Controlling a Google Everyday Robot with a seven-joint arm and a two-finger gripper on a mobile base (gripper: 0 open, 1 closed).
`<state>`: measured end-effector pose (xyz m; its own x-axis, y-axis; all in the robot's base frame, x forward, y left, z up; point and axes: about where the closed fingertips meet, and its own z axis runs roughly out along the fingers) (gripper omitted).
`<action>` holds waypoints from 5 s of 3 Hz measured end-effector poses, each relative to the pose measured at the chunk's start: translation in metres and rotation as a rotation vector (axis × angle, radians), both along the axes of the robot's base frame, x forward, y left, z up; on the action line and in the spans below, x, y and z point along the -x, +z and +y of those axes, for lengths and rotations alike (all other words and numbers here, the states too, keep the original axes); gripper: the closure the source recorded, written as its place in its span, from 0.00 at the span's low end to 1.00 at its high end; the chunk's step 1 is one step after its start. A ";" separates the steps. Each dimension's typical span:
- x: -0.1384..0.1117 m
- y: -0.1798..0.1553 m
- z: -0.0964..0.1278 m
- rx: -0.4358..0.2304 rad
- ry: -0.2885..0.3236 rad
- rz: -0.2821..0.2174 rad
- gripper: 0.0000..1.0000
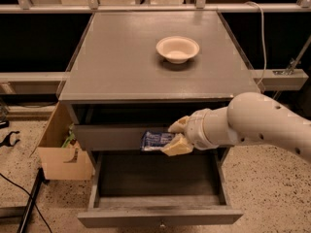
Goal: Pick rxbar blueberry from middle drawer and place on counter
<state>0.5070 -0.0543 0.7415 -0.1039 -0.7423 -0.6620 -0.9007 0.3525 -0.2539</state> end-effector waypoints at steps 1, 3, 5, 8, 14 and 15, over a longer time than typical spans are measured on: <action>0.010 0.042 0.000 0.002 -0.007 -0.016 1.00; -0.006 0.135 0.002 0.038 -0.019 -0.102 1.00; -0.044 0.172 0.011 0.026 -0.007 -0.152 1.00; -0.086 0.166 0.052 -0.006 0.072 -0.108 1.00; -0.158 0.104 0.084 -0.030 -0.016 0.059 1.00; -0.158 0.099 0.084 -0.034 -0.021 0.078 1.00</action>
Offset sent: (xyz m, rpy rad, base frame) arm -0.0085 0.0031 0.1571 -0.0443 -0.1037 -0.0250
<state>0.6648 0.0297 0.8405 -0.1714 -0.7165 -0.6762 -0.9095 0.3790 -0.1710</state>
